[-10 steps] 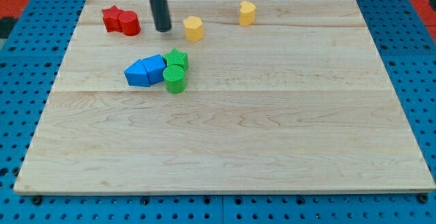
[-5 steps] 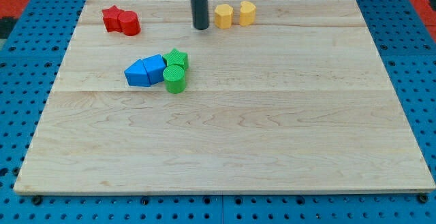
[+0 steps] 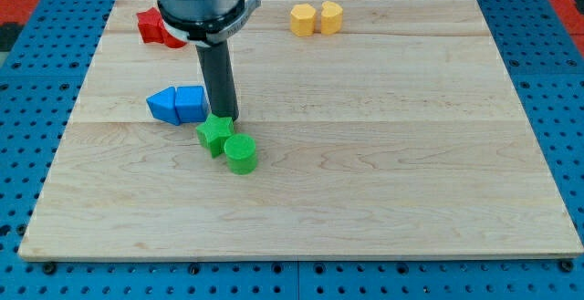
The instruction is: Separate the green blocks from the blue blocks
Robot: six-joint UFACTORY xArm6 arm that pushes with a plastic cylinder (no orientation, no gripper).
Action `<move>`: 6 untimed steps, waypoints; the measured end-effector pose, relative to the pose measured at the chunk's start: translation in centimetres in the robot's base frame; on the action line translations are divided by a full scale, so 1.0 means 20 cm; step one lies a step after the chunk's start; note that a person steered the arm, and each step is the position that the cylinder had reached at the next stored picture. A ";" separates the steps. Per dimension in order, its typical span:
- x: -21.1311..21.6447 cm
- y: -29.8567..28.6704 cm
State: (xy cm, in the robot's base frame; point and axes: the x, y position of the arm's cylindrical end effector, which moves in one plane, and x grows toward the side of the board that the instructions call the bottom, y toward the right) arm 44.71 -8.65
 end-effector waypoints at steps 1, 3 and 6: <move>0.24 -0.04; 0.20 -0.31; 0.15 -0.54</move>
State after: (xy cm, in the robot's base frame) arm 47.78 -19.40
